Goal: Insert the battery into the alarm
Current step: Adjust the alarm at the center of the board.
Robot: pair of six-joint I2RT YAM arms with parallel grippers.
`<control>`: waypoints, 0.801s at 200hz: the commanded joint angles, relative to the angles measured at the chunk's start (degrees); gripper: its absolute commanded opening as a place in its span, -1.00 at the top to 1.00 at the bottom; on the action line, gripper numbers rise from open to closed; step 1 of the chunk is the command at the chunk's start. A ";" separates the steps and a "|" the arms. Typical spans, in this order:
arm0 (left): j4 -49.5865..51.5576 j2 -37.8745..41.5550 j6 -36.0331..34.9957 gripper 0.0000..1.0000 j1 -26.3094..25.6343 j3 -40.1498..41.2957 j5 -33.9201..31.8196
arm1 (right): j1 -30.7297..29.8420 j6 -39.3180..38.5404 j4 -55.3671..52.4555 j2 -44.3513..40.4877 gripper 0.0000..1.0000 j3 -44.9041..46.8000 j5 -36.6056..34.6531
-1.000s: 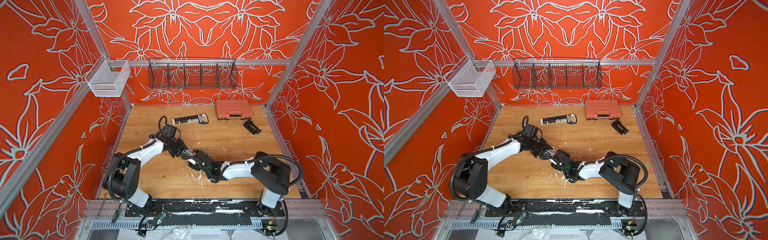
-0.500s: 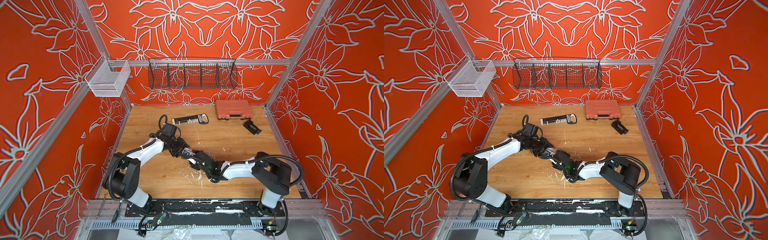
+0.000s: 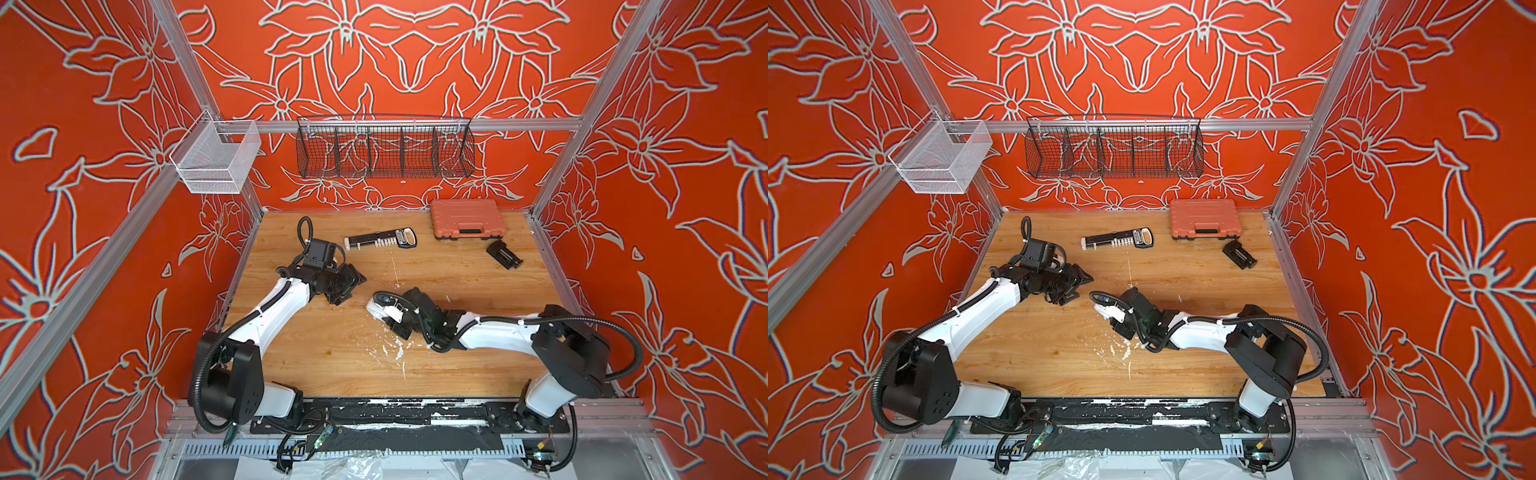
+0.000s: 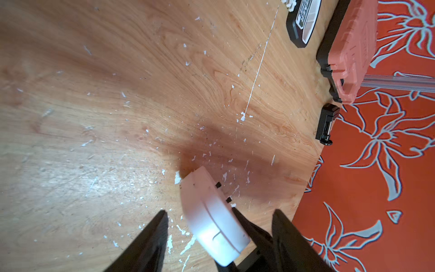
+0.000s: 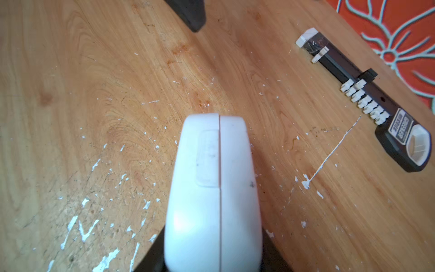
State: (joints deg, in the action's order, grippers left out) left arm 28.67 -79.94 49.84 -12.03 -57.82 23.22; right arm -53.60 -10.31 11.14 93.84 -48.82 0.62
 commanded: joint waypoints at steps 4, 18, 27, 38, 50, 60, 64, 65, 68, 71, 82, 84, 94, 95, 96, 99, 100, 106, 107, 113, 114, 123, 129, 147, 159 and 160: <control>2.88 1.66 -4.14 -0.36 0.34 -0.48 -1.95 | 2.84 4.65 -8.65 -1.08 0.18 -5.46 11.50; 3.13 2.52 -5.20 -0.36 0.48 -0.01 -2.89 | 4.33 6.47 -11.24 -0.60 0.18 -7.29 14.13; 3.23 3.08 -5.99 -0.36 0.60 0.24 -3.34 | 5.40 7.87 -12.75 -0.34 0.18 -8.37 15.88; 3.41 3.55 -6.74 -0.36 0.86 0.51 -3.56 | 6.75 9.73 -14.10 -0.32 0.18 -9.46 18.34; 3.25 3.91 -7.52 -0.36 1.12 0.77 -3.28 | 8.37 11.80 -14.32 -0.15 0.18 -10.17 21.21; 3.28 3.92 -8.03 -0.36 1.13 0.95 -2.95 | 9.64 13.61 -15.79 0.62 0.17 -11.41 23.58; 3.29 3.77 -8.09 -0.35 1.13 1.02 -2.87 | 10.01 14.36 -16.62 1.04 0.17 -12.17 24.37; 3.26 3.80 -8.14 -0.35 1.13 1.08 -2.76 | 10.10 14.48 -16.82 1.19 0.17 -12.35 24.58; 3.20 3.82 -8.22 -0.35 1.13 1.19 -2.56 | 10.36 14.98 -17.58 1.50 0.18 -13.00 25.04; 3.11 3.76 -8.31 -0.35 1.13 1.34 -2.42 | 10.60 15.41 -18.36 1.81 0.18 -13.63 25.57; 2.73 3.63 -8.45 -0.35 1.13 1.89 -1.62 | 11.14 17.11 -20.84 3.39 0.18 -15.77 26.77; 2.65 3.60 -8.45 -0.35 1.13 2.00 -1.59 | 11.22 17.41 -21.43 3.68 0.18 -16.15 27.08; 2.25 3.49 -8.53 -0.35 1.13 2.78 -0.92 | 11.70 18.61 -23.62 5.06 0.17 -17.94 28.31; 2.21 3.53 -8.53 -0.35 1.13 2.84 -0.91 | 11.69 18.72 -23.80 5.18 0.17 -18.05 28.48; 2.16 3.50 -8.53 -0.35 1.13 2.91 -0.82 | 11.68 18.78 -23.97 5.33 0.17 -18.10 28.60; 2.06 3.46 -8.49 -0.35 1.13 3.11 -0.71 | 11.80 18.99 -24.25 5.65 0.17 -18.57 29.02; 2.03 3.47 -8.51 -0.35 1.18 3.18 -0.63 | 11.83 19.09 -24.37 5.83 0.17 -18.76 29.14; 1.86 3.46 -8.54 -0.35 1.13 3.63 -0.47 | 12.13 19.78 -25.31 6.59 0.17 -19.58 30.00; 1.80 3.47 -8.54 -0.35 1.13 3.66 -0.38 | 12.17 19.87 -25.43 6.74 0.17 -19.70 30.11; 1.47 3.48 -8.54 -0.35 1.13 4.20 0.07 | 12.61 20.52 -25.88 7.47 0.18 -20.28 30.96; 1.39 3.48 -8.54 -0.35 1.13 4.25 0.11 | 12.67 20.60 -25.89 7.57 0.18 -20.31 31.12; 0.68 3.34 -8.32 -0.35 1.13 5.14 0.73 | 13.29 21.43 -26.29 8.62 0.17 -21.04 32.92; 0.33 3.26 -8.27 -0.35 1.13 5.62 1.27 | 13.72 21.85 -26.41 9.30 0.18 -21.41 34.12; -0.87 2.87 -7.86 -0.35 1.05 6.99 2.37 | 14.65 22.65 -26.83 11.24 0.17 -22.55 36.94; -2.03 2.61 -7.59 -0.34 1.00 7.97 3.37 | 14.94 22.44 -28.16 12.86 0.17 -23.91 38.59; -2.12 2.56 -7.58 -0.34 1.02 8.02 3.48 | 14.94 22.44 -28.26 12.95 0.17 -24.06 38.67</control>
State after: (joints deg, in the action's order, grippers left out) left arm 29.04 -77.03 42.19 -11.20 -51.33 24.10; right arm -39.68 9.96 -14.06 104.36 -69.69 32.73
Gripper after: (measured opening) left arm 0.673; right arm 0.430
